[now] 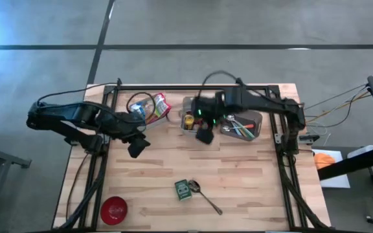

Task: Pick & Place Food Item
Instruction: Put the black spoon into the black bin

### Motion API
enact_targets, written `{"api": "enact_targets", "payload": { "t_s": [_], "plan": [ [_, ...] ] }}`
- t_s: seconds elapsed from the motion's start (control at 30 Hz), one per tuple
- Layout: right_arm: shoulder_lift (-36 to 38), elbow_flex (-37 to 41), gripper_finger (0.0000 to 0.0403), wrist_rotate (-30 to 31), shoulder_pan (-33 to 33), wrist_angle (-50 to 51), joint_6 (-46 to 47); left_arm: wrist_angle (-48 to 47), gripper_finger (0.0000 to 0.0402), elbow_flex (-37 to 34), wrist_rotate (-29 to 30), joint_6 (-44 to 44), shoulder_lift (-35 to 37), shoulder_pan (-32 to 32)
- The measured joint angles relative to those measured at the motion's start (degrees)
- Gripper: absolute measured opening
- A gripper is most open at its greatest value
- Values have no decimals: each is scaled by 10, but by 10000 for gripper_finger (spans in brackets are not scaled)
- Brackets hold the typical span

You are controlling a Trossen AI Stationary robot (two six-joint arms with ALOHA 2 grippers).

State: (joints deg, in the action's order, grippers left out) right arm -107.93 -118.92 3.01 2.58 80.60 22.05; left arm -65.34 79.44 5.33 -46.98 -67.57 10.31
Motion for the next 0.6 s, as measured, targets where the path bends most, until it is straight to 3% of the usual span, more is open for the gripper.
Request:
{"api": "enact_targets", "payload": {
  "t_s": [0.3, 0.6],
  "plan": [
    [9, 41, 336, 19, -155, -10, 156, 44, 212, -50, -79, -79, -54, 2],
    [9, 182, 336, 51, -269, -136, 310, 43, 212, -53, -81, -136, -83, 1]
  ]
}}
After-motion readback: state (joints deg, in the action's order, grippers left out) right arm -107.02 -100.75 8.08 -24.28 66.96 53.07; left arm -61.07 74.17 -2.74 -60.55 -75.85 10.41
